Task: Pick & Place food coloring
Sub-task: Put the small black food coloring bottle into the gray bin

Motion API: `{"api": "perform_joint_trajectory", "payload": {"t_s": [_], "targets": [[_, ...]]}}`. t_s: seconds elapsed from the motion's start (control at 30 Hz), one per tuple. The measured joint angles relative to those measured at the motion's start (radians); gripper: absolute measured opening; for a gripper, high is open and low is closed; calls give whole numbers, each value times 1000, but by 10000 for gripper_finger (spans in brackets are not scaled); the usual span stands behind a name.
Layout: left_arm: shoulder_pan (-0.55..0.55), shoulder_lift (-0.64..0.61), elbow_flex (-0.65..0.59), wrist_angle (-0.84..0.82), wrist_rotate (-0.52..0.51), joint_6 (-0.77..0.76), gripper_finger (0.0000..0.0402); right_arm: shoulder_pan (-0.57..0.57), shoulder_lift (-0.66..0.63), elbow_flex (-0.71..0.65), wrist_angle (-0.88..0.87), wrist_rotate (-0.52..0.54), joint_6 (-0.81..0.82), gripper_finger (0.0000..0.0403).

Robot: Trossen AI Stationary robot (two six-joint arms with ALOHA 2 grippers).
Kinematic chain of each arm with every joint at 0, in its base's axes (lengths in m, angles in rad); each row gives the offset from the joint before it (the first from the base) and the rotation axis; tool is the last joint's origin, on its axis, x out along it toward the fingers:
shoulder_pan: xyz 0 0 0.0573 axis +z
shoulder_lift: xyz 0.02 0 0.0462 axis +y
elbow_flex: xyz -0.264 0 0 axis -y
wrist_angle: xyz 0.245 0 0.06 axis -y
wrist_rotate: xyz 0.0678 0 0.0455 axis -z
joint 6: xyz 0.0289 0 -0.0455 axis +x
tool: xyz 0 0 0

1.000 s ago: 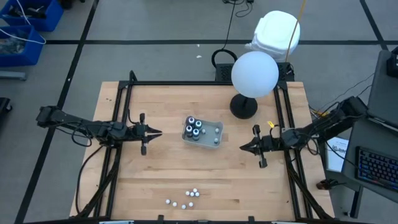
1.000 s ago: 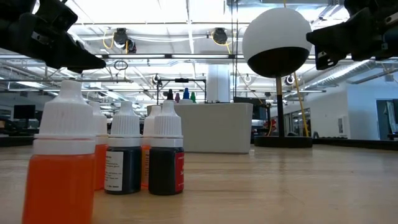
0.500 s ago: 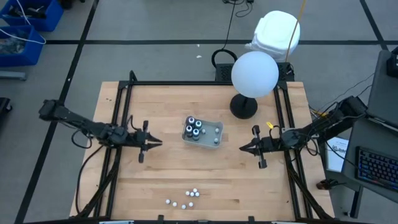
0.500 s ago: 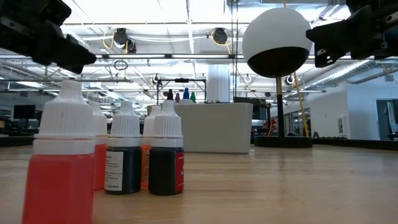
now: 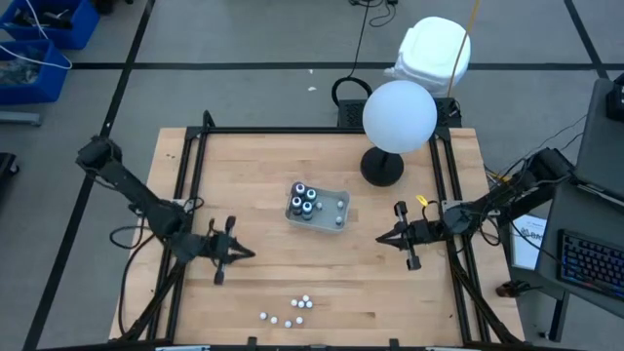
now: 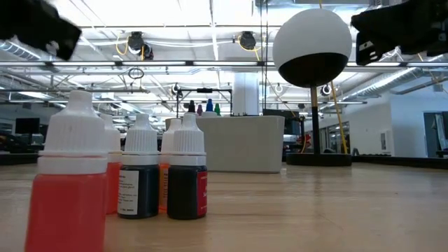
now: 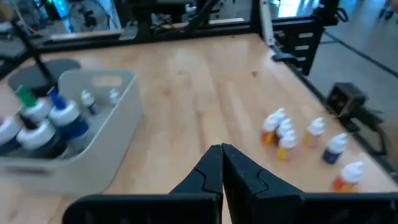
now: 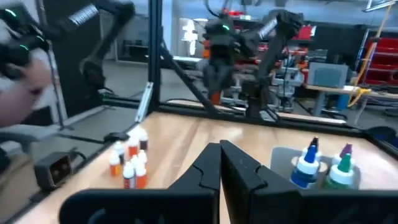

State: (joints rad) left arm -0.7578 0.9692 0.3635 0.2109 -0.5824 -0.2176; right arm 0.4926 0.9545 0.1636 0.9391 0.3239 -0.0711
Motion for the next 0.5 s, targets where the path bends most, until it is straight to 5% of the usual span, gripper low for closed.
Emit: {"api": "perform_joint_trajectory", "payload": {"t_s": [0.27, 0.5], "targets": [[-107, 313, 316, -175, -44, -102, 9, 46, 62, 12, 55, 18, -53, 0], [-120, 611, 685, -615, 90, -330, 11, 46, 60, 12, 51, 16, -74, 0]]}}
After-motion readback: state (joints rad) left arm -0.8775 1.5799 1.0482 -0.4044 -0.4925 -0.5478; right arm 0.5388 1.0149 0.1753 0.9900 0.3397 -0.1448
